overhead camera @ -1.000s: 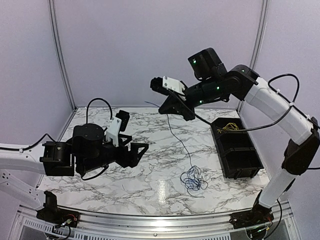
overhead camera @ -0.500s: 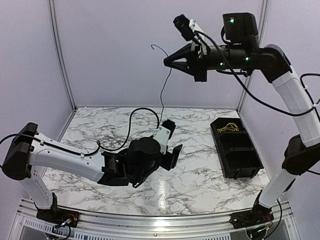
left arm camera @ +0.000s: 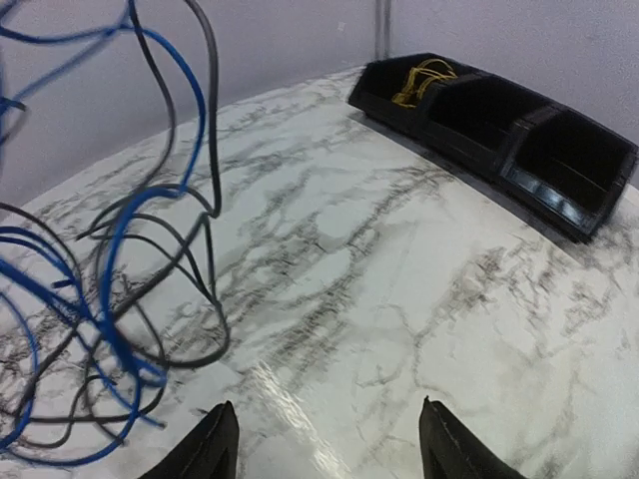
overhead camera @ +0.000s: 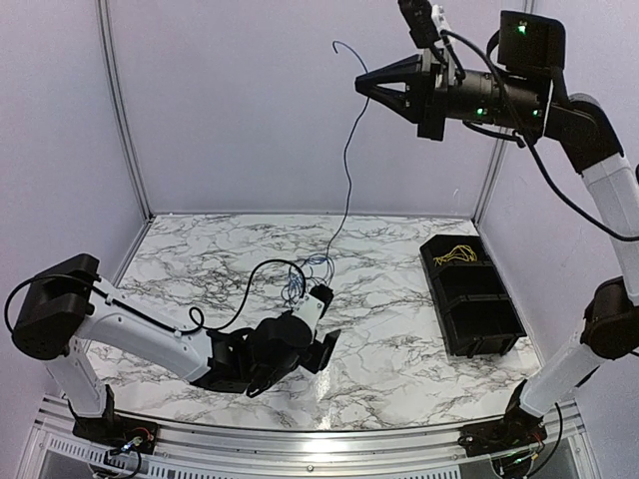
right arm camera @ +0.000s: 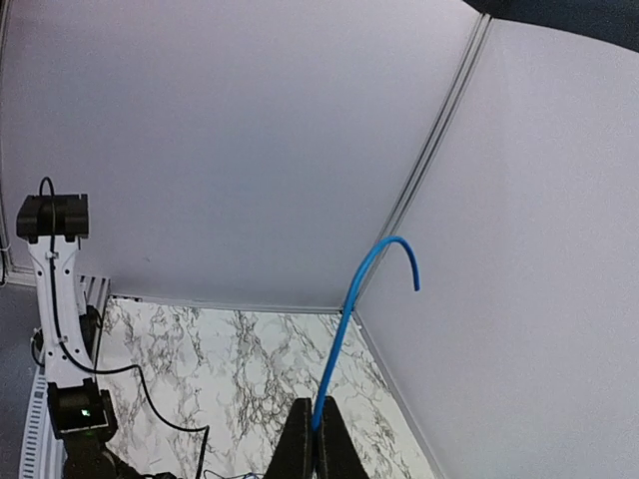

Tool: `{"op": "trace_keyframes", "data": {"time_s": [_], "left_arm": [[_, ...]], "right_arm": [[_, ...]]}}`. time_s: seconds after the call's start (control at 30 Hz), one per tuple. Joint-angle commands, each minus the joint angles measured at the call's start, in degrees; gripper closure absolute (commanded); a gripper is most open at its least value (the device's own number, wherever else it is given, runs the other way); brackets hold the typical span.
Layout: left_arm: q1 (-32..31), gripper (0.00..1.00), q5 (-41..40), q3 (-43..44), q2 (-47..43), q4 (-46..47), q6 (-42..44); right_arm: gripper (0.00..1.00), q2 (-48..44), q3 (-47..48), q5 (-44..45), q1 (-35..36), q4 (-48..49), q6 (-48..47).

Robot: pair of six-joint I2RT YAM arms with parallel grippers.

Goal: Untangle the cables

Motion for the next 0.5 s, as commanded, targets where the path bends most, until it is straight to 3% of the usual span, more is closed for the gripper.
{"op": "trace_keyframes", "data": {"time_s": [0.0,0.1,0.3,0.47], "left_arm": [[-3.59,0.35,11.30,-4.87,-8.16,-1.74,-5.58],[-7.07,0.35,13.05,-8.02,-12.34,-4.60,-9.04],[-10.78,0.32,0.05,-8.55,-17.32,-6.37,-10.50],[-10.82,0.27,-3.75,1.04,-11.07,-6.06,2.07]], "right_arm": [[1.00,-0.89,-6.50,4.59,0.05,2.49,-1.39],[1.00,-1.65,-11.41,5.29,0.11,3.35,-1.04],[1.00,-2.02,-18.39,4.74,0.09,4.72,0.72],[1.00,-1.07,-17.40,4.20,0.07,4.47,1.43]]}}
